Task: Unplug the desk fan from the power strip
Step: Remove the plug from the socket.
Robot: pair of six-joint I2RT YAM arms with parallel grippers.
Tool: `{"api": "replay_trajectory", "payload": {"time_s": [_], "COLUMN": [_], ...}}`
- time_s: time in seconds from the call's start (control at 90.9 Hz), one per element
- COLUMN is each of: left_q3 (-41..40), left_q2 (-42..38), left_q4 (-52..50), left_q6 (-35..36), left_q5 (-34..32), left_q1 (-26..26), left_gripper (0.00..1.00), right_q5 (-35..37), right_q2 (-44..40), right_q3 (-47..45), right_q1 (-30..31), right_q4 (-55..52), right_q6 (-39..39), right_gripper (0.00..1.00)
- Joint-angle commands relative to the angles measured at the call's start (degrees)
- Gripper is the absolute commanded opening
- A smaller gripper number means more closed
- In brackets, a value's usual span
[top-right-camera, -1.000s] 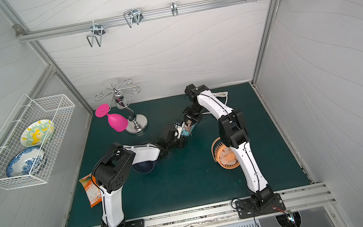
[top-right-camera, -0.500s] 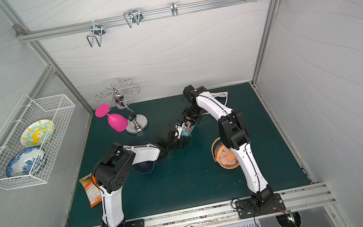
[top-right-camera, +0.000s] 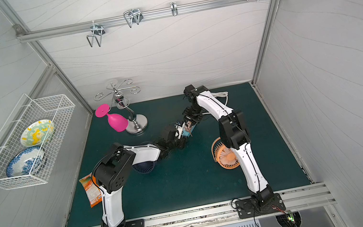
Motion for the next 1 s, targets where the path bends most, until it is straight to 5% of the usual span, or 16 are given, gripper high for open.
{"api": "replay_trajectory", "payload": {"time_s": [0.0, 0.209, 0.539, 0.814, 0.99], "left_q3": [-0.5, -1.8, -1.0, -2.0, -1.6], "left_q2": [0.8, 0.5, 0.5, -0.1, 0.3], "left_q4": [-3.5, -3.1, -3.9, -3.8, -4.1], "left_q6": [-0.2, -0.5, 0.1, -0.2, 0.0], "left_q5": [1.3, 1.3, 1.1, 1.4, 1.2], "left_q1": [-0.5, -0.5, -0.5, -0.5, -0.5], "left_gripper": [0.02, 0.02, 0.01, 0.01, 0.0], "right_q5": [-3.9, -4.0, -3.5, -3.5, -3.1], "right_q2": [-2.4, -3.1, -3.7, -4.2, -4.6], "right_q3": [-0.3, 0.0, -1.5, -0.6, -0.6], "right_q1": [1.4, -3.2, 3.4, -3.1, -0.4], "right_q4": [2.1, 2.5, 2.7, 2.8, 2.5], "right_q6": [0.0, 2.0, -0.3, 1.4, 0.4], "right_gripper": [0.0, 0.0, 0.0, 0.0, 0.0]}}
